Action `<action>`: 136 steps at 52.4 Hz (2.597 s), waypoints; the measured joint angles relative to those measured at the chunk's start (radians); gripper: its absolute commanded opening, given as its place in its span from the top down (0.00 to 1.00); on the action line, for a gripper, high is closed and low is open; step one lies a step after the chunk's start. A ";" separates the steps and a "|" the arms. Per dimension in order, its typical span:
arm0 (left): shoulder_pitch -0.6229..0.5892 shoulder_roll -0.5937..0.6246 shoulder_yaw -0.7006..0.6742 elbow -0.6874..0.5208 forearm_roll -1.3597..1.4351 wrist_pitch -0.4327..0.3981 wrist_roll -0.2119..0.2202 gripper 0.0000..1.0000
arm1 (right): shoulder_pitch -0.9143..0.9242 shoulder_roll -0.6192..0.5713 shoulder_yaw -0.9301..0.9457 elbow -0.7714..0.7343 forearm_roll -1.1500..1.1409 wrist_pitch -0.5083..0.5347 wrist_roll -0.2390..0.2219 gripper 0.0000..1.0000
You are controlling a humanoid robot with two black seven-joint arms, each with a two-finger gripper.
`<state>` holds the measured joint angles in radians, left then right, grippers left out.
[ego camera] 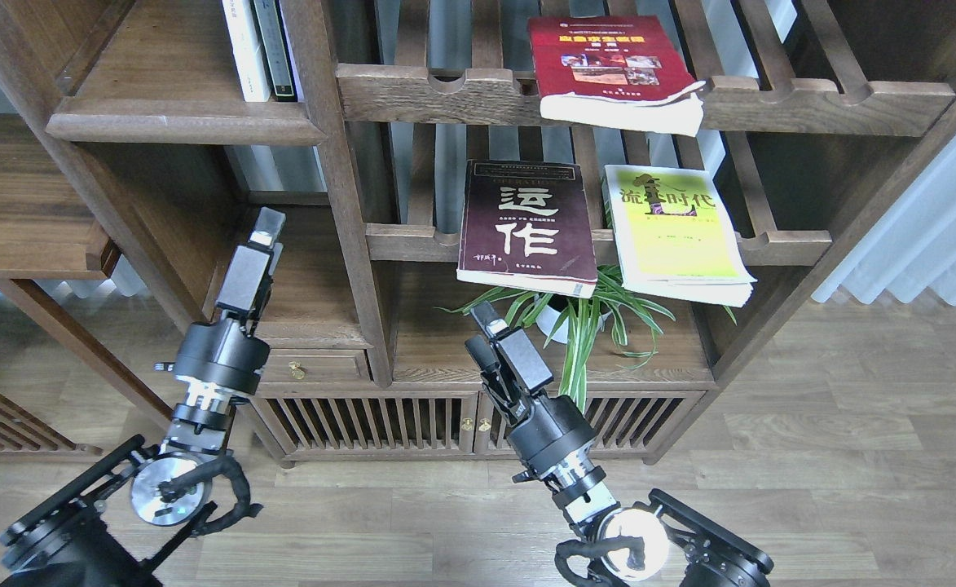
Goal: Organize books on shelf
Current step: 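Move the right gripper up toward the maroon book's lower edge, then push the maroon book's bottom edge with the right gripper to tilt it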
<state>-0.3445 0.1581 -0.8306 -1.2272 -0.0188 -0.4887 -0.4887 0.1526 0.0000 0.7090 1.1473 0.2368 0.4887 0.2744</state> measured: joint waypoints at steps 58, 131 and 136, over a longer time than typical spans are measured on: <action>0.049 0.002 -0.001 0.039 0.011 0.000 0.000 0.00 | 0.146 0.000 -0.034 -0.079 0.234 -0.254 0.074 0.01; 0.051 -0.023 0.015 0.077 0.017 0.000 0.000 0.00 | 0.328 0.000 0.035 -0.323 0.377 -0.329 0.071 0.07; 0.052 -0.023 0.016 0.081 0.017 0.000 0.000 0.00 | 0.332 0.000 0.035 -0.325 0.377 -0.355 0.071 0.10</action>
<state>-0.2927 0.1350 -0.8151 -1.1460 -0.0015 -0.4887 -0.4887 0.4842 0.0000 0.7439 0.8227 0.6139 0.1335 0.3452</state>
